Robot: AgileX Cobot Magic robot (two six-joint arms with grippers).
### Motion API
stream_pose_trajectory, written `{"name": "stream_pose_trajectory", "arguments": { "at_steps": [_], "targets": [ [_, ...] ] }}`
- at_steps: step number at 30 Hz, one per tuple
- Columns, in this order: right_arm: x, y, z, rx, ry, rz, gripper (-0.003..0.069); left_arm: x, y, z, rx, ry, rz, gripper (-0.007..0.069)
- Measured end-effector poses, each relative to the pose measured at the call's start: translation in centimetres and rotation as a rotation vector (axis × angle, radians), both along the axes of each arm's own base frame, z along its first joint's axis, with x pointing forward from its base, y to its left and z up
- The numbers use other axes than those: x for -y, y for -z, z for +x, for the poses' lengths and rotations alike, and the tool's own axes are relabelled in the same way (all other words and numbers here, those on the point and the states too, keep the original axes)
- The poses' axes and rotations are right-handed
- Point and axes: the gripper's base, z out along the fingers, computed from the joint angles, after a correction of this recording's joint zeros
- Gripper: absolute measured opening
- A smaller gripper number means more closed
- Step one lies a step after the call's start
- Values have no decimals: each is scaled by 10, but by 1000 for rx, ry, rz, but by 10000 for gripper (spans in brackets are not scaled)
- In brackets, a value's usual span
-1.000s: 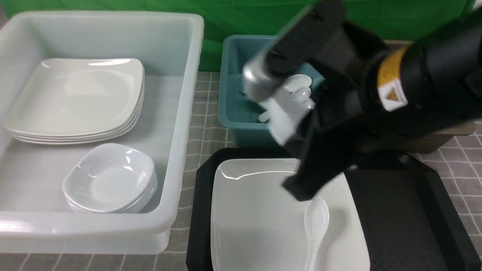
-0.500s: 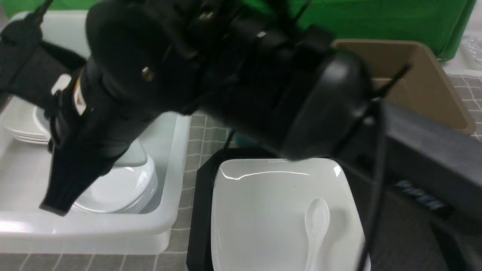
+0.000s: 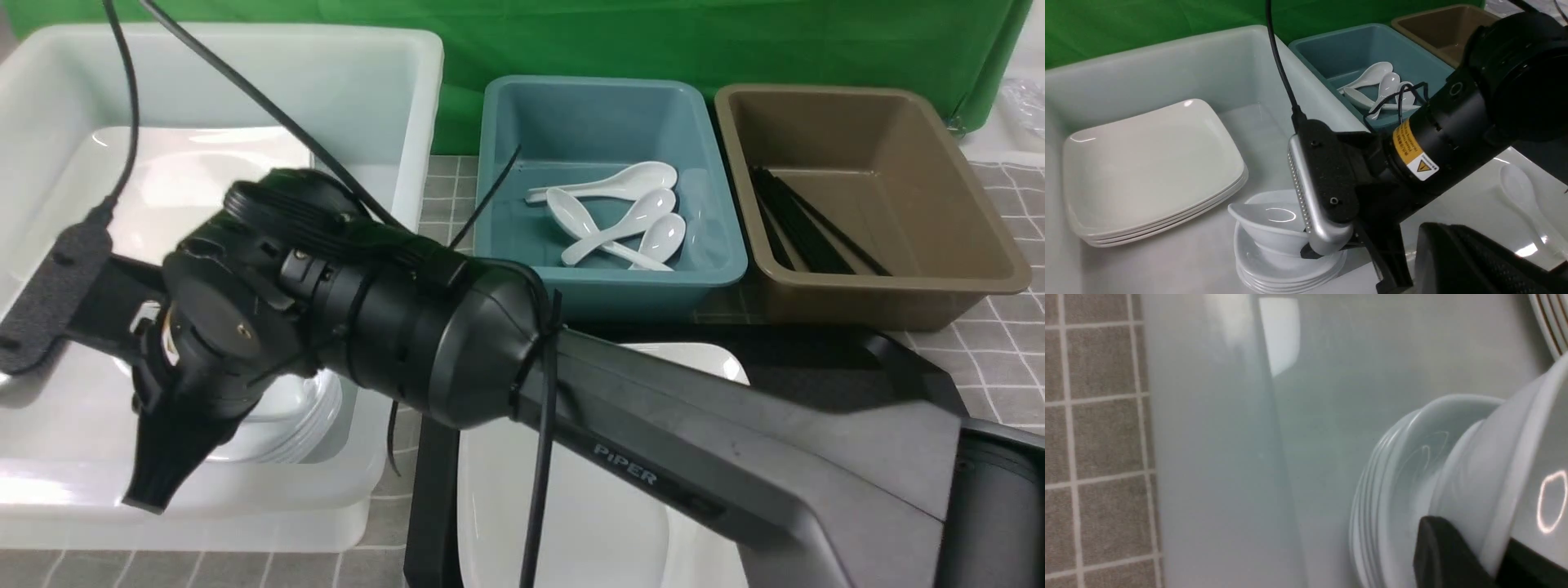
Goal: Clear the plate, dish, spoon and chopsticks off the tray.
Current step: Use the right arm to put the small plate into the large storage box on the left, then use the left arm to grab a soup spoon from the plate
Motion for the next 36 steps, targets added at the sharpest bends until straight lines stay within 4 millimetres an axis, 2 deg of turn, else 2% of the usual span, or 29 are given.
{"name": "stream_pose_trajectory", "arguments": {
  "at_steps": [3,7,10,15,18,21,23,25,29,33,36],
  "targets": [
    [1,3,5,6,8,8,150,1,0,0,-3,10,-2,8],
    [2,2,12,25,19,24,365,2,0,-1,-4,23,-8,8],
    [4,3,12,19,20,0,459,3,0,-1,-7,35,-12,8],
    [15,-2,10,11,24,-96,490,4,1,-2,-17,50,-20,8],
    [30,-20,8,46,43,-179,478,5,0,-3,-15,59,-30,8],
    [46,-48,7,101,79,-210,428,7,-2,-3,-1,69,-45,8],
    [55,-67,5,136,95,-206,379,7,-3,-3,9,75,-55,8],
    [61,-77,3,148,104,-209,330,8,-3,-3,13,79,-60,8],
    [77,-94,-2,139,158,-240,176,9,-4,-3,18,86,-68,8],
    [90,-114,-6,144,215,-195,104,13,1,1,1,91,-58,8],
    [117,-144,-15,134,288,-129,73,26,8,12,-67,102,-12,8]
  ]
}}
